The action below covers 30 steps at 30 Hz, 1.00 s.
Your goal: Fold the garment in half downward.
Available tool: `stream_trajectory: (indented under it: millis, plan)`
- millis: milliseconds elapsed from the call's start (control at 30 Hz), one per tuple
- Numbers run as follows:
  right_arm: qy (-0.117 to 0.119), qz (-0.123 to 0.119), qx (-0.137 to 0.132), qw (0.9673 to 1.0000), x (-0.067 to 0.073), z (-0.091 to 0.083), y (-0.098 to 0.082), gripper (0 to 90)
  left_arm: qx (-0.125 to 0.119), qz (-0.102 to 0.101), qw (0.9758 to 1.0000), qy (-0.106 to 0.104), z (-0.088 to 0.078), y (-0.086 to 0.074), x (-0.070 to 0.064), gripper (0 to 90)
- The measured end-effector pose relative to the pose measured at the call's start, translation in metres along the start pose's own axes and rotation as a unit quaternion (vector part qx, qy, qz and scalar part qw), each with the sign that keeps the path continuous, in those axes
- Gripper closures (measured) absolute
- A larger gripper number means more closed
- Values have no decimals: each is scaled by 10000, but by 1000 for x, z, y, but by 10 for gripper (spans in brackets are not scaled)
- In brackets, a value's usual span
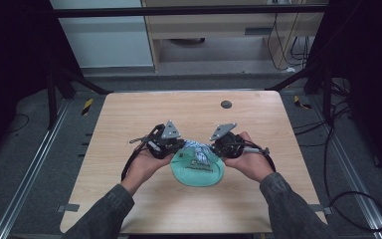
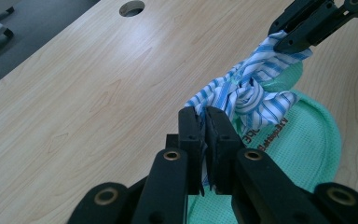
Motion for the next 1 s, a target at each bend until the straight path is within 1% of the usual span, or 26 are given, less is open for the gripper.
stream_trajectory:
  millis: [67, 233, 333, 400, 433, 633, 767, 1000]
  plan:
    - [26, 1, -14, 10000, 2, 0, -1, 840, -16, -23, 10000, -6, 0, -2, -2, 858]
    - [26, -107, 13, 9999, 8, -3, -2, 838, -21, -17, 10000, -70, -1, -7, -6, 856]
    - [65, -136, -3, 9999, 12, -5, -4, 838, -122, -103, 9998, -109, -2, -9, -8, 856]
    - [68, -114, -1, 9999, 13, -5, -4, 838, -132, -97, 9998, -114, -2, -11, -9, 856]
    - [57, -153, 7, 9999, 14, -5, -6, 838, -136, -93, 9998, -125, -2, -11, -10, 856]
    - [73, -169, 28, 9998, 17, -5, -10, 837, -151, -43, 9998, -144, -2, -15, -17, 854]
    - [94, -172, 49, 9998, 19, -4, -13, 832, -150, -52, 9996, -224, -1, -17, -20, 850]
    - [119, -212, 79, 9997, 24, -4, -19, 832, -171, -24, 9996, -217, 1, -22, -27, 851]
Point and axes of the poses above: each handheld gripper's, and its own axes: z roughly forward along the jaws, y roughly out of its top, x roughly to its left, the point moved 3 cm from there along z, roughly forward along the jaws, and after that the axes turned 7 degrees about -y, right-handed, at the moved point
